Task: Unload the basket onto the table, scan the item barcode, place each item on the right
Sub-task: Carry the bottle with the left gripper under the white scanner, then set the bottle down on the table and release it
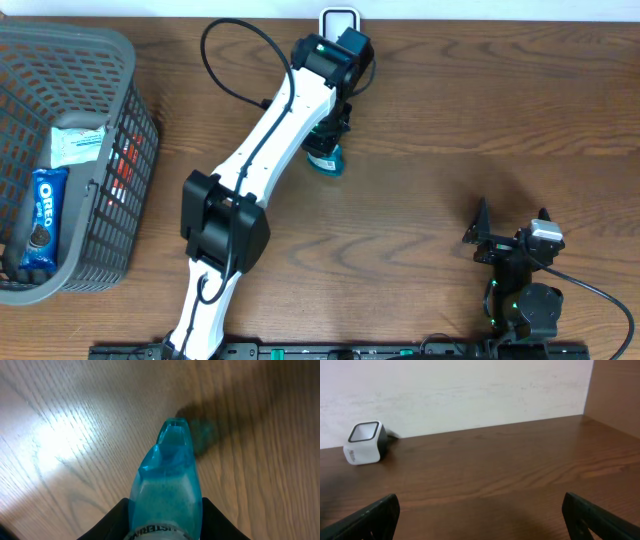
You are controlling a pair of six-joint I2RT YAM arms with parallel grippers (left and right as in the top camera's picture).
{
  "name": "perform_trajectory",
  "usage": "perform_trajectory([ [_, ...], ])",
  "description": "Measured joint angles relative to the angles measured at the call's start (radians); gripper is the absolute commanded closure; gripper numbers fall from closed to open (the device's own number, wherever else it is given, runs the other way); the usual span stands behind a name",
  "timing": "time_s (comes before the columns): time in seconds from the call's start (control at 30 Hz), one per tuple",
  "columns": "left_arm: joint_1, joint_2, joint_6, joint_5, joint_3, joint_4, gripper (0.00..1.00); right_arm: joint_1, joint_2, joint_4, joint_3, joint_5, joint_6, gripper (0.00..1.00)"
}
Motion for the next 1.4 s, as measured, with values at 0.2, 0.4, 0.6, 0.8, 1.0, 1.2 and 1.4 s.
perform_trajectory([
  [0.2,-0.001,0.036,-0.082,0.008,0.0,0.005,0.61,0.0,0.0,0.0,0.0,0.0,0.0,0.01],
  [0.4,-0.001,0.037,-0.1,0.013,0.0,0.007,0.29,0.0,0.0,0.0,0.0,0.0,0.0,0.01],
  [0.6,-0.001,0.037,-0.103,0.032,0.0,0.008,0.23,0.0,0.0,0.0,0.0,0.0,0.0,0.01],
  [0.8,0.002,0.035,-0.07,0.034,0.0,0.008,0.21,0.0,0.0,0.0,0.0,0.0,0.0,0.01],
  [1.0,0.029,-0.055,0.063,0.03,0.0,0.055,0.2,0.0,0.0,0.0,0.0,0.0,0.0,0.01],
  [1.2,0.1,-0.336,0.325,-0.049,0.0,0.097,0.02,0.0,0.0,0.0,0.0,0.0,0.0,0.01],
  [1.4,0.346,-0.634,0.623,-0.136,0.012,0.09,0.02,0.0,0.0,0.0,0.0,0.0,0.0,0.01],
])
